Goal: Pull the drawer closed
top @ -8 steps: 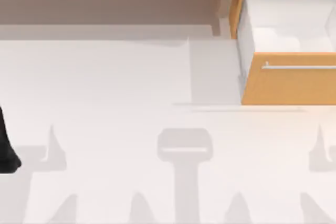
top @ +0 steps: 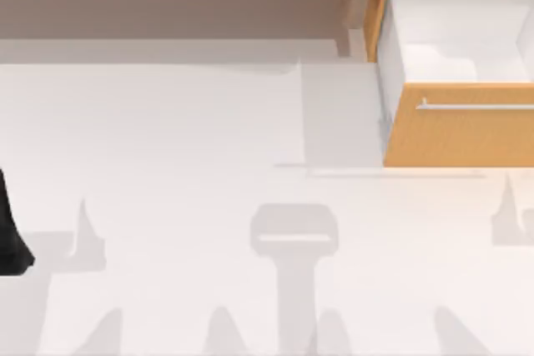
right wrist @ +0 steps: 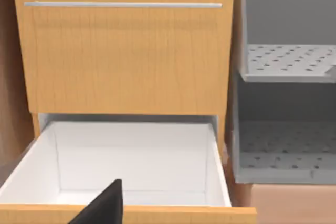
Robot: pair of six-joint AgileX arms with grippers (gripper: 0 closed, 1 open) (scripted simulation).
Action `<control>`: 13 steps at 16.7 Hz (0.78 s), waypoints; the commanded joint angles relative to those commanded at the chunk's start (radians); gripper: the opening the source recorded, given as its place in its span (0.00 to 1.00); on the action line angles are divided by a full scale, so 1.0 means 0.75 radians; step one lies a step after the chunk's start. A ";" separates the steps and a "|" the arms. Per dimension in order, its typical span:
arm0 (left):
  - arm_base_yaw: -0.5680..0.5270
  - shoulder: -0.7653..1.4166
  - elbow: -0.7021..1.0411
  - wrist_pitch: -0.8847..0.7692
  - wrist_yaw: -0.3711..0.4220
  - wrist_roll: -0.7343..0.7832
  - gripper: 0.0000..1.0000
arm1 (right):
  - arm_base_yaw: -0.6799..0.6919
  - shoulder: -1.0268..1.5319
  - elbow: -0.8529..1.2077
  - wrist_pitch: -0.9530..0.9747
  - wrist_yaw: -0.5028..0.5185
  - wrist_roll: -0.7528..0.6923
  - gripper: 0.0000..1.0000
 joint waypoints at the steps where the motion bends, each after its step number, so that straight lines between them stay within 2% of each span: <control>1: 0.000 0.000 0.000 0.000 0.000 0.000 1.00 | -0.040 0.092 0.057 0.033 -0.039 0.001 1.00; 8: 0.000 0.000 0.000 0.000 0.000 0.000 1.00 | -0.334 0.799 0.469 0.273 -0.323 0.014 1.00; 13: 0.000 0.000 0.000 0.000 0.000 0.000 1.00 | -0.449 1.072 0.640 0.375 -0.436 0.018 1.00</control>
